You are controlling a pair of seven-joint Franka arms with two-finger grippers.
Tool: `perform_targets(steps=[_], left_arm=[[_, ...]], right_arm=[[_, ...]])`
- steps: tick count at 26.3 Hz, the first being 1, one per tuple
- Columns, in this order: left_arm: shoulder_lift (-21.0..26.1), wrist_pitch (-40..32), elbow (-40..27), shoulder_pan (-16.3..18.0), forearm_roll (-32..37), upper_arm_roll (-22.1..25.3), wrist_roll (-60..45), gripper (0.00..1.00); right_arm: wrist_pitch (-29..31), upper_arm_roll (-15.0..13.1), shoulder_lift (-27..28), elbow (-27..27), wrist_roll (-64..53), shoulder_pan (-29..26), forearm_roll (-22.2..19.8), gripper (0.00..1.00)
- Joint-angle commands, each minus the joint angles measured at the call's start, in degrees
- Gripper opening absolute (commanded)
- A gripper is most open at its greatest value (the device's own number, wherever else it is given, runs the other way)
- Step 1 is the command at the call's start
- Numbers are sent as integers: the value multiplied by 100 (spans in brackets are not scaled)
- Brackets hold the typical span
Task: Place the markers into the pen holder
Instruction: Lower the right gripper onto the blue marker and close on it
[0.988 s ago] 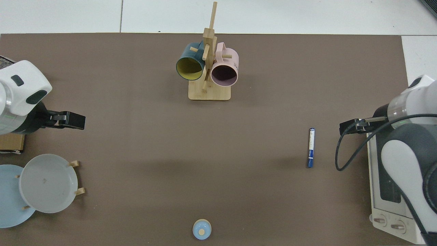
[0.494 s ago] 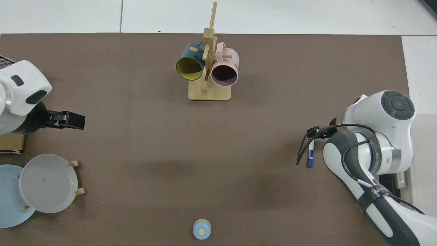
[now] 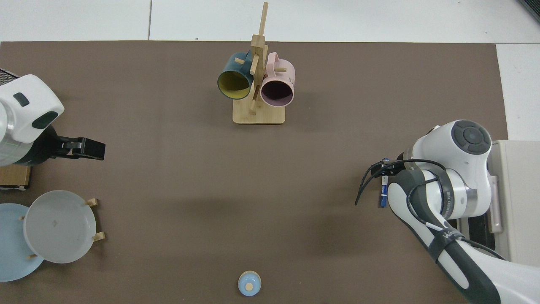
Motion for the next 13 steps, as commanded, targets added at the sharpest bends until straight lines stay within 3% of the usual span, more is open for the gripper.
perform_targets(steps=[1,2,6,9,11,13], left_arm=[[-137,-9,-153,-36,-39,29,20,100],[-145,-9,-153,-36,-39,29,20,100],[-146,-9,-162,-36,-39,29,20,100],[-154,-18,-162,-36,-39,29,20,100],[-154,-9,-162,-36,-39,29,20,100],[-145,-9,-162,-36,-39,29,20,100]], right_arm=[[280,11,82,-60,169,-57,5,100],[280,11,90,-52,169,-57,5,98],[271,11,90,-60,151,-92,5,54],[271,11,90,-60,169,-84,5,34],[254,11,90,-43,151,-40,5,6],[228,11,90,-25,151,-5,5,0]])
